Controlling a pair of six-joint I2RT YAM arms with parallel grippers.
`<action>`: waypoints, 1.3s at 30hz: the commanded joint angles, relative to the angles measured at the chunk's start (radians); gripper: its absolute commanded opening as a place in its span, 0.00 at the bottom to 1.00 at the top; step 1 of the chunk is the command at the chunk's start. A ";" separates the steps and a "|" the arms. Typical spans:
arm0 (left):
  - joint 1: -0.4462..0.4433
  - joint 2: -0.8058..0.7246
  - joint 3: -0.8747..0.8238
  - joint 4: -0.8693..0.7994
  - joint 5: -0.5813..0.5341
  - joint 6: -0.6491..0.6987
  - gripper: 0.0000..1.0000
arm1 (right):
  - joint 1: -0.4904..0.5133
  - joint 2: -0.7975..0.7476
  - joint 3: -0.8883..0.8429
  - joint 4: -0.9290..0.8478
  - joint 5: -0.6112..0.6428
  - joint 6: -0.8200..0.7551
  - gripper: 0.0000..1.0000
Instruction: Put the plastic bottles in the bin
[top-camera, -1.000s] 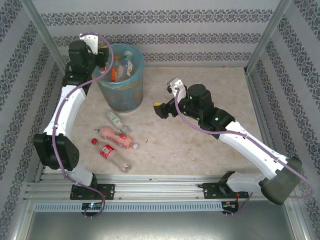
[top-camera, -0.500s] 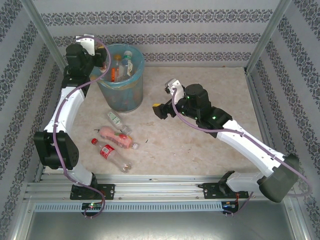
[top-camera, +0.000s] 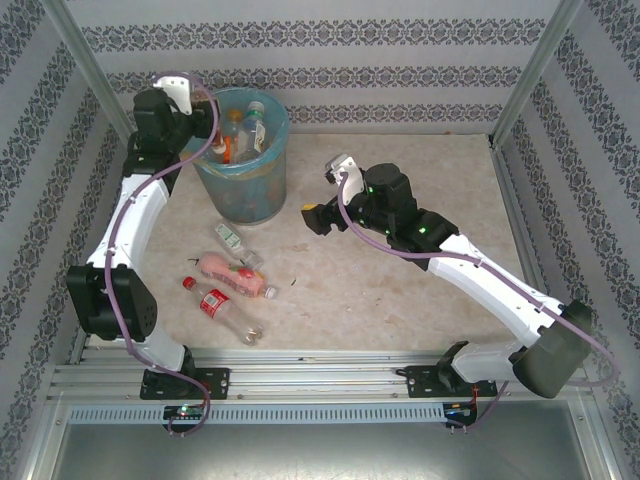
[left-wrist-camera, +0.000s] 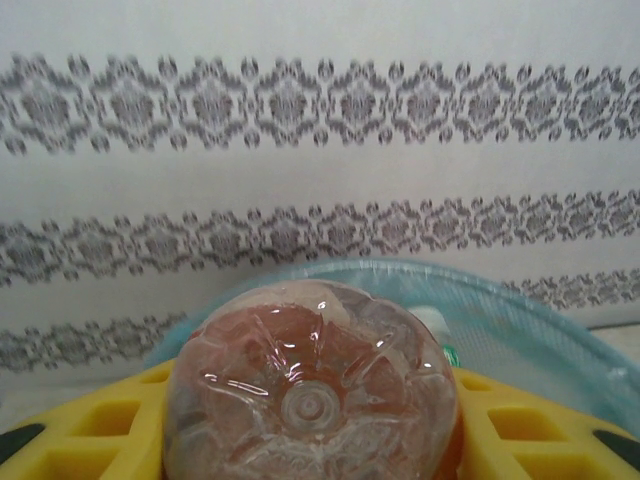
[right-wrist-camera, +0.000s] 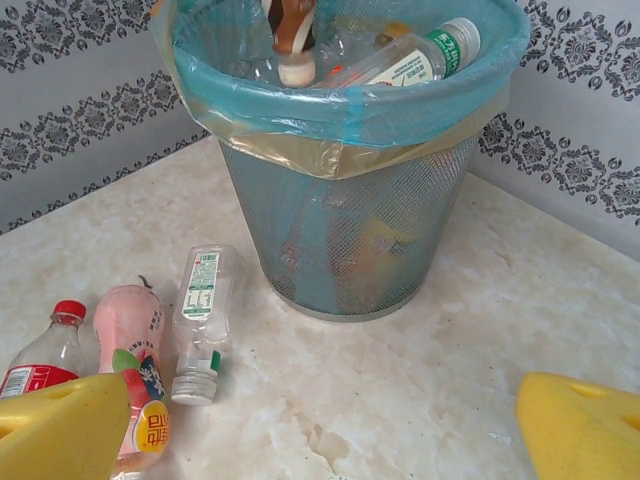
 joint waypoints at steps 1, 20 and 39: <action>-0.021 -0.035 -0.030 -0.098 -0.008 -0.040 0.34 | -0.013 0.006 -0.003 -0.001 -0.006 -0.006 0.98; -0.035 0.004 -0.148 -0.223 -0.101 0.003 0.38 | -0.019 0.048 -0.003 0.022 -0.026 0.011 0.98; -0.035 -0.250 -0.036 -0.223 0.020 -0.127 0.72 | -0.014 0.084 0.025 0.030 -0.081 0.060 0.98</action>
